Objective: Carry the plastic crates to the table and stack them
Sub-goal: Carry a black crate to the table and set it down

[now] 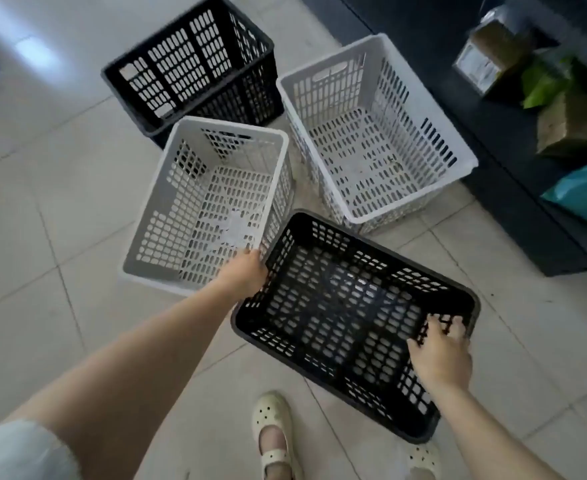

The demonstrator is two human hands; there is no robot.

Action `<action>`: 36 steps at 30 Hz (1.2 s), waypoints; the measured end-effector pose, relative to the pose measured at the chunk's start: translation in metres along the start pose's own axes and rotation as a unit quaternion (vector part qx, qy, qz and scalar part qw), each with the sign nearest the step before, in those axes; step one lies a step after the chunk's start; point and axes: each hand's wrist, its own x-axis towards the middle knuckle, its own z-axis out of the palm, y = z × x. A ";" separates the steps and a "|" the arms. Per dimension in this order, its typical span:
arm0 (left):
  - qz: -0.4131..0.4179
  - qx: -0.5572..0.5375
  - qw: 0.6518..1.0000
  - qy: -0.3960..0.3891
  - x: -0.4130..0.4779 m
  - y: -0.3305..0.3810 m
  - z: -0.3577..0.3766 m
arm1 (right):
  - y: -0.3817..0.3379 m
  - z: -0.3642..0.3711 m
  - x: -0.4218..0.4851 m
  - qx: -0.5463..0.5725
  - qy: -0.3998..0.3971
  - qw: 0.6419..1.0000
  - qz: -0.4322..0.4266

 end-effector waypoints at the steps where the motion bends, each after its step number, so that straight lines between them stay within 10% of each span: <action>1: -0.002 0.002 1.000 -0.016 0.009 -0.005 0.005 | -0.002 0.010 -0.001 0.010 -0.002 1.000 0.028; 21: -0.009 -0.056 0.998 -0.006 0.047 -0.034 0.035 | 0.068 0.063 0.040 0.291 0.033 0.903 0.315; 36: 0.024 -0.171 0.983 0.055 -0.215 0.055 -0.260 | 0.071 -0.318 -0.137 0.344 0.153 0.908 0.181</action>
